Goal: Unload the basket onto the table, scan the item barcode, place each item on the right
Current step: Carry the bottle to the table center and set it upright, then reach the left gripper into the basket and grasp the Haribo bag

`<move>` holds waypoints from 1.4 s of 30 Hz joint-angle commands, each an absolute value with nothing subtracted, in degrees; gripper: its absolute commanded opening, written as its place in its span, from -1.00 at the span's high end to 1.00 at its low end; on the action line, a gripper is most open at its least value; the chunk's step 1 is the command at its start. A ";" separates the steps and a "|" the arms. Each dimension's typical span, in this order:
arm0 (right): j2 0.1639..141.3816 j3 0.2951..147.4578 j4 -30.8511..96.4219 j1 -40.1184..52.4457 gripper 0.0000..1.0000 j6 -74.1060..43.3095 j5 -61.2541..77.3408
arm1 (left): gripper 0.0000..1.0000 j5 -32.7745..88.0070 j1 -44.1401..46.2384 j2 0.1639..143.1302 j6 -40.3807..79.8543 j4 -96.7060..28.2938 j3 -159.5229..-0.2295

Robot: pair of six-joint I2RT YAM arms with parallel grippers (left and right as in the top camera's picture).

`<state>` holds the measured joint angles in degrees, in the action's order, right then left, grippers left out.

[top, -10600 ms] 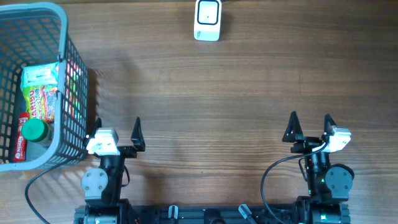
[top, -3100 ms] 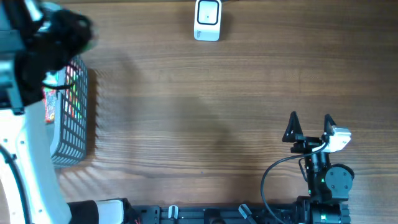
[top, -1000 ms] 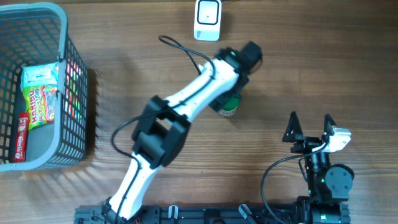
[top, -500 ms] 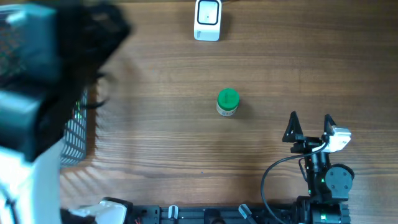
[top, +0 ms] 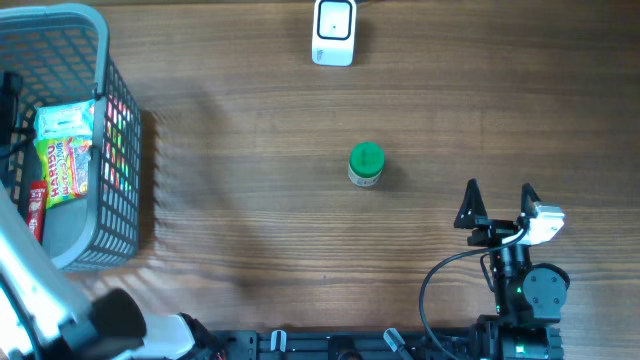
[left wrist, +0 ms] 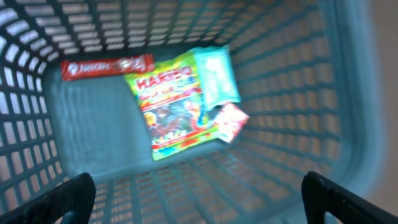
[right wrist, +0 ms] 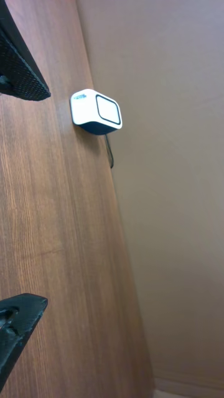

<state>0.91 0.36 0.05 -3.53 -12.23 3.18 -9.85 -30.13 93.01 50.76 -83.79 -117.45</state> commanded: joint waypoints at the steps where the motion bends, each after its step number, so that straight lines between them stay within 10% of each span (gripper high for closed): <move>1: 0.80 0.30 -0.08 -3.33 -0.99 -11.60 2.61 | -1.00 -7.84 -32.14 98.48 53.56 -82.41 -113.51; 26: 0.80 0.30 -0.08 -3.33 -0.99 -11.60 2.61 | -1.00 -4.49 -32.21 121.73 56.21 -55.99 -90.65; 32: 0.80 0.30 -0.08 -3.33 -0.99 -11.60 2.61 | 0.92 -4.49 -32.29 121.40 55.77 -57.56 -89.23; 42: 0.80 0.30 -0.08 -3.33 -0.99 -11.60 2.61 | 0.92 -4.51 -32.38 100.95 55.75 -59.81 -89.60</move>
<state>0.91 0.36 0.05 -3.53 -12.23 3.16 -4.47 -32.10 113.56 55.66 -59.79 -88.75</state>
